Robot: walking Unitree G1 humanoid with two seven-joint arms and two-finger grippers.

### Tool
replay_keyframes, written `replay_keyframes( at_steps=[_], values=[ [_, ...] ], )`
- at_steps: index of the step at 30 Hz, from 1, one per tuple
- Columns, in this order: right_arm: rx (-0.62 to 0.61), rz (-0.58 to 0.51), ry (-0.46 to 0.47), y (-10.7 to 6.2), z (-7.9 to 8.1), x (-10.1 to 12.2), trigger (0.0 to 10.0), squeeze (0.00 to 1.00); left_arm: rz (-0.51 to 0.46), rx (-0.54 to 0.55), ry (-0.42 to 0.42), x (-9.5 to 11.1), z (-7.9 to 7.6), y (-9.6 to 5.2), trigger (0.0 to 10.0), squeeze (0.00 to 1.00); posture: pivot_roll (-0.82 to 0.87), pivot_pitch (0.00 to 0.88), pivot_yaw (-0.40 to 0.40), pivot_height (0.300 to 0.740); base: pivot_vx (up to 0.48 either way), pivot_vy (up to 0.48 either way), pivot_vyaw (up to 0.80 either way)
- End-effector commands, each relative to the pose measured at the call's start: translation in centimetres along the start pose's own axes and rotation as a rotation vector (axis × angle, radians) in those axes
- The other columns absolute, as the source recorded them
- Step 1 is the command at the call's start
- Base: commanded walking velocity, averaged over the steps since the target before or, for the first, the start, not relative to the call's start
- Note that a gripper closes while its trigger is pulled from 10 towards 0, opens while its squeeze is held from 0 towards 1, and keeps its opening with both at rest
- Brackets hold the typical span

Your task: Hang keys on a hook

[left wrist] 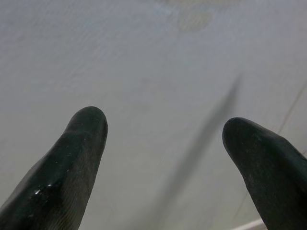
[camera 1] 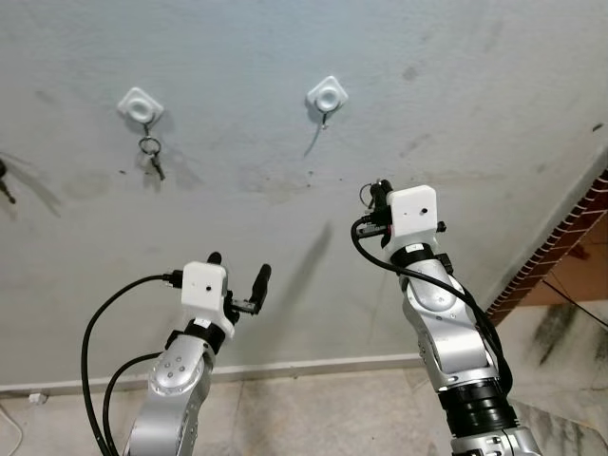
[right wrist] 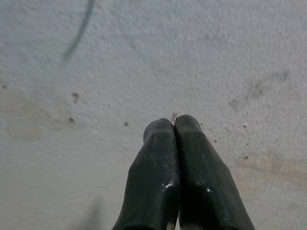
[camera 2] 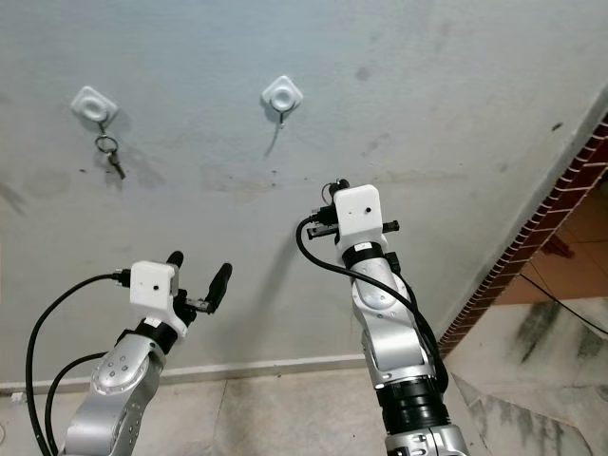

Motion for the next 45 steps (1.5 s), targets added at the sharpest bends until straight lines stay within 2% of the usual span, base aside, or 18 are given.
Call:
replay_keyframes(
  at_steps=[1,6,9,10,13,16,19,26,29,32,39,45],
  values=[
    [0.008,-0.019,-0.003,-0.1,0.0,0.6,10.0,0.0,0.027,0.007,0.015,-0.9,0.2,-0.3,10.0,0.0,0.01,0.076,0.016,0.74,0.0,0.0,0.0],
    [0.072,-0.02,0.0,0.3,0.9,0.8,10.0,0.0,0.043,0.008,0.019,-1.4,0.2,-0.6,10.0,0.0,0.02,0.084,0.015,0.74,0.0,0.0,0.0],
    [0.124,-0.039,0.023,0.9,1.8,1.5,10.0,0.0,0.042,0.007,0.021,-1.3,0.1,-0.7,10.0,0.0,0.02,0.087,0.013,0.74,0.0,0.0,0.0],
    [0.163,-0.052,0.025,1.3,2.5,2.2,10.0,0.0,0.042,0.007,0.02,-1.3,0.1,-0.8,10.0,0.0,0.03,0.089,0.011,0.74,0.0,0.0,0.0],
    [0.19,-0.083,0.035,2.0,3.1,3.3,10.0,0.0,0.042,0.012,0.019,-1.4,0.1,-0.9,10.0,0.0,0.04,0.092,0.01,0.74,0.0,0.0,0.0],
    [0.198,-0.115,0.04,2.6,3.3,4.3,10.0,0.0,0.042,0.015,0.018,-1.4,0.2,-1.1,10.0,0.0,0.04,0.095,0.009,0.74,0.0,0.0,0.0],
    [0.195,-0.181,0.079,3.8,3.4,6.6,10.0,0.0,0.052,0.03,0.02,-1.6,0.5,-1.6,10.0,0.0,0.07,0.108,0.0,0.74,0.0,0.0,0.0],
    [0.208,-0.224,0.092,4.7,3.4,8.4,10.0,0.0,0.058,0.06,0.023,-1.6,1.0,-2.5,10.0,0.0,0.12,0.12,-0.01,0.74,0.0,0.0,0.0],
    [0.212,-0.23,0.093,4.8,3.3,8.5,10.0,0.0,0.068,0.076,0.03,-1.9,1.4,-3.0,10.0,0.0,0.13,0.114,-0.012,0.74,0.0,0.0,0.0],
    [0.211,-0.225,0.1,4.7,3.2,8.1,10.0,0.0,0.067,0.085,0.034,-1.7,1.8,-2.9,10.0,0.0,0.13,0.109,-0.01,0.74,0.0,0.0,0.0],
    [0.203,-0.198,0.09,3.6,3.0,6.6,10.0,0.0,0.056,0.062,0.04,-1.2,1.6,-2.1,10.0,0.0,0.1,0.095,0.009,0.74,0.0,0.0,0.0],
    [0.178,-0.188,0.078,2.5,2.0,5.8,10.0,0.0,0.054,0.036,0.043,-1.1,1.2,-1.5,10.0,0.0,0.08,0.09,0.026,0.74,0.0,0.0,0.0]
  ],
)
Point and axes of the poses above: a point about 5 cm out from each wrist's last joint towards the gripper, its own y axis pointing out of the wrist towards the gripper, its own x axis along the axis of the wrist's last joint, z = x × y, the point moved 6 cm from there along y, pointing out of the wrist towards the gripper, and after that the axes turned 4 degrees about y, right-handed, at the moved point
